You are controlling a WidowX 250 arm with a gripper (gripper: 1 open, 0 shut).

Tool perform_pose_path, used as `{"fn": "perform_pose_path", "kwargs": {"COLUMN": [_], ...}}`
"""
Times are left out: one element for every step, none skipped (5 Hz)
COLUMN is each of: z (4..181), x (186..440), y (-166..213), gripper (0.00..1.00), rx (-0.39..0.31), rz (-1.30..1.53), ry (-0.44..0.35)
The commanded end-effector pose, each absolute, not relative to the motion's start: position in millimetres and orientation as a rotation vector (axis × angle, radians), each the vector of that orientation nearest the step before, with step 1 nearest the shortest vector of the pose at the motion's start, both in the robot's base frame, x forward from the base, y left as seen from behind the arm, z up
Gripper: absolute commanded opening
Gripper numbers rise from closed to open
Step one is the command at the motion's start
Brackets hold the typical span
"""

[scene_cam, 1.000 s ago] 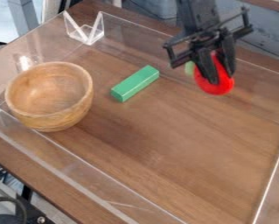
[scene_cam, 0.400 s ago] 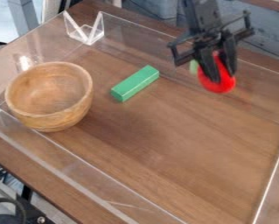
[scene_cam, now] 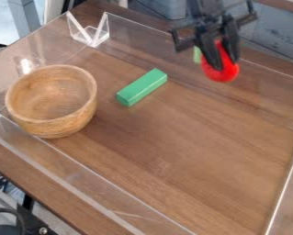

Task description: Move the red fruit to the right

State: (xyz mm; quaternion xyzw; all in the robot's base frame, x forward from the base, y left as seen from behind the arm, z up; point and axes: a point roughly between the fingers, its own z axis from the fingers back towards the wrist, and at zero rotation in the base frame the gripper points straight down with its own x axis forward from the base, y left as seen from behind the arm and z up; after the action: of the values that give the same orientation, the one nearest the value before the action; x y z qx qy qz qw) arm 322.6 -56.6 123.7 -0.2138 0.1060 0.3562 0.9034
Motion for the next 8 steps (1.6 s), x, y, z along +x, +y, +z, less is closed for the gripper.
{"fn": "perform_pose_path", "kwargs": {"z": [131.8, 138.2, 145.0, 148.8, 152.9, 152.8, 153.2, 146.2], "x": [335.3, 333.9, 332.6, 330.4, 329.2, 322.8, 316.5, 319.6], "y": [-66.7, -75.2, -82.7, -83.1, -82.5, -73.4, -63.7, -67.2], "gripper": [0.00, 0.00, 0.00, 0.00, 0.00, 0.00, 0.00, 0.00], "rx": [-0.456, -0.452, -0.450, -0.457, -0.463, -0.461, -0.460, -0.448], "rz": [0.706, 0.717, 0.733, 0.770, 0.807, 0.776, 0.734, 0.657], "ry": [0.167, 0.166, 0.166, 0.158, 0.149, 0.157, 0.164, 0.183]}}
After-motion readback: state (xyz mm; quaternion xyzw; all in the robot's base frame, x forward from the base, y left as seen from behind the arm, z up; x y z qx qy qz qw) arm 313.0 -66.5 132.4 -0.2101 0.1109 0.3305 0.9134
